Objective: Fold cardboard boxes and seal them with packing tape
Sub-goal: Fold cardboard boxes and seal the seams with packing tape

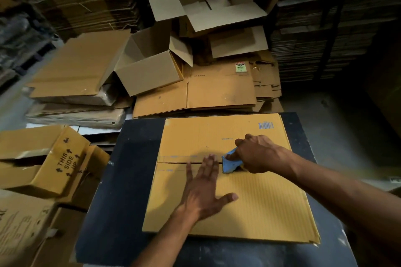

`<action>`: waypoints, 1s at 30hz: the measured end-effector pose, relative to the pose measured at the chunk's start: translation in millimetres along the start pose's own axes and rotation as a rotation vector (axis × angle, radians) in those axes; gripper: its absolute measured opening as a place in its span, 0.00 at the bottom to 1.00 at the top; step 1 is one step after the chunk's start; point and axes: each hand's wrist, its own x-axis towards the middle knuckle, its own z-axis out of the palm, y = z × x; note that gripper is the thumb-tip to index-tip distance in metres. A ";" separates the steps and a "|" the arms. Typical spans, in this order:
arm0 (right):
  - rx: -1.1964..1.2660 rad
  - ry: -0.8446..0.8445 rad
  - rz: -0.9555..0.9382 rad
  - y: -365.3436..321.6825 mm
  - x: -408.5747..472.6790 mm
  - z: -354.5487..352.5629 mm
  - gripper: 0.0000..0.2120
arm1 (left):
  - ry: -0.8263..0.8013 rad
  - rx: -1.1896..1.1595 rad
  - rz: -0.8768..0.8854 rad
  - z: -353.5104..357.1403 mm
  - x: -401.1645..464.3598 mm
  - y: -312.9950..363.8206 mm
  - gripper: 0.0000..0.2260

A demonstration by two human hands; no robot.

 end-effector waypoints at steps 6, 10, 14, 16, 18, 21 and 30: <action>-0.015 0.037 -0.025 0.2 -1.9 5.6 0.27 | 0.098 0.036 -0.162 -0.4 -15.8 -71.2 0.48; -0.007 0.052 -0.010 -1.0 -2.3 5.1 0.27 | 0.044 0.042 -0.293 -8.5 -25.1 -101.8 0.54; -0.016 0.025 0.000 -3.4 -3.1 1.1 0.27 | 0.026 -0.033 -0.189 -7.7 -7.1 -35.9 0.56; -0.015 0.004 0.007 -3.8 -3.8 -3.0 0.24 | 0.001 -0.052 -0.064 -6.6 4.0 -0.2 0.56; -0.010 -0.023 0.024 -3.4 -4.5 -6.7 0.20 | 0.011 -0.077 0.038 -3.4 9.8 18.8 0.55; 0.013 -0.049 0.057 -2.3 -6.5 -8.7 0.19 | 0.078 -0.055 0.076 5.5 8.8 16.7 0.53; -0.038 -0.068 -0.054 32.4 -36.3 -10.2 0.28 | 0.118 -0.061 0.084 5.7 5.5 18.5 0.51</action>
